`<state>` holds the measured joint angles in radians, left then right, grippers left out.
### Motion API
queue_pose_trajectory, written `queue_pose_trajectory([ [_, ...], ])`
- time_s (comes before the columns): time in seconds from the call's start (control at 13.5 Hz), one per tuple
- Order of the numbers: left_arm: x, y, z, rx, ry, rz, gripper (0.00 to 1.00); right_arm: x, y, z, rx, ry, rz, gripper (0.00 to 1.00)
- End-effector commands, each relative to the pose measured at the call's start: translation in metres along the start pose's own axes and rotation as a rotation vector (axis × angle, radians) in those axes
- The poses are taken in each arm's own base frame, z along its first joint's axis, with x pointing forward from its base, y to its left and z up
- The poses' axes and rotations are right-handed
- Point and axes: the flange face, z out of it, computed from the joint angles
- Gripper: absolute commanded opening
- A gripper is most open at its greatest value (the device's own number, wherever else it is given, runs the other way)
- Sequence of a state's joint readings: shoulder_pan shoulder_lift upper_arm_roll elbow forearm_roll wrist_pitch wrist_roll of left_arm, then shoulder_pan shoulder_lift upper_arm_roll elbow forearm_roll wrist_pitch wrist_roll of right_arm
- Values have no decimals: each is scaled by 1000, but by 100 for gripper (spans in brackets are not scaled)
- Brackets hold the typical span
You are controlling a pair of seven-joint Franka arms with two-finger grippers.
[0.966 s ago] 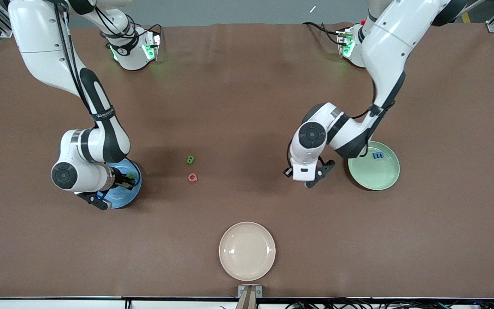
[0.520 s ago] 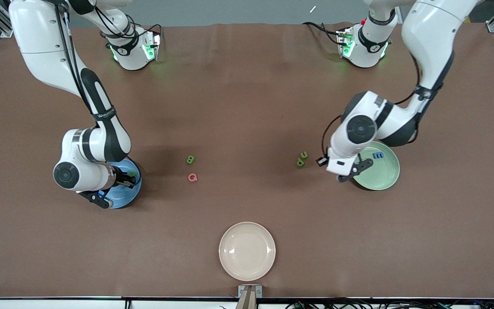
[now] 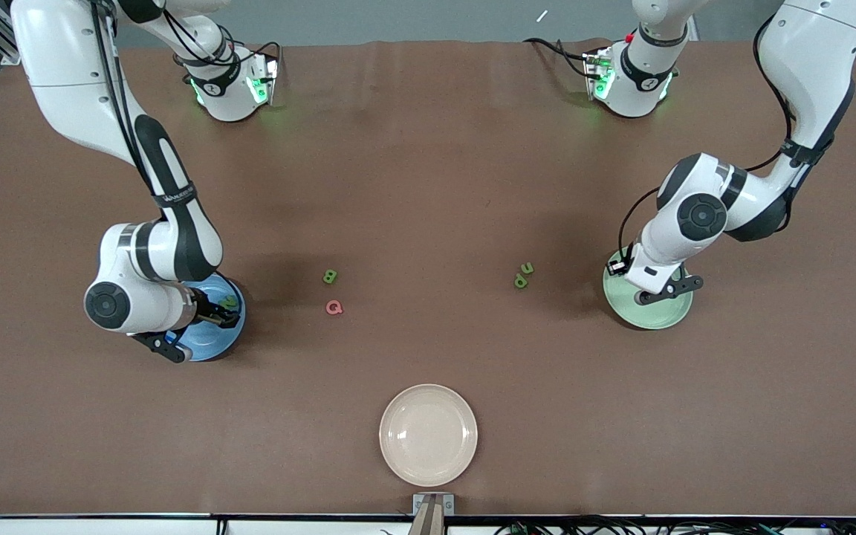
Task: Sort uppercase to blue plate, lowercase to green plate
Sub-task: 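Release the x on the green plate while the right gripper grasps the O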
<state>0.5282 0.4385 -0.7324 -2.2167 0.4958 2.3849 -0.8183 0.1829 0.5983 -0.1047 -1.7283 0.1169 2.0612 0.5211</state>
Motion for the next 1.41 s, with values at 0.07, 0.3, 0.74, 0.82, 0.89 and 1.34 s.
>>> queue_pose_trajectory([
  [0.07, -6, -5, 13, -15, 41, 54, 11, -25, -44, -44, 27, 6, -40, 100],
  [0.3, -4, -11, 20, -13, 47, 64, 11, -66, -102, -39, 33, 59, -159, 100],
  [0.74, -13, -13, 28, 2, 31, 76, 12, -115, -160, -16, 58, 135, -236, 100],
  [0.82, -13, -16, 30, 3, 28, 71, 13, -121, -164, -8, 72, 155, -221, 100],
  [0.89, -12, -20, 31, 4, 26, 68, 13, -130, -171, 2, 86, 176, -218, 100],
  [1.34, -9, -27, 26, 13, 42, 75, 87, -144, -193, 41, 106, 213, -174, 100],
])
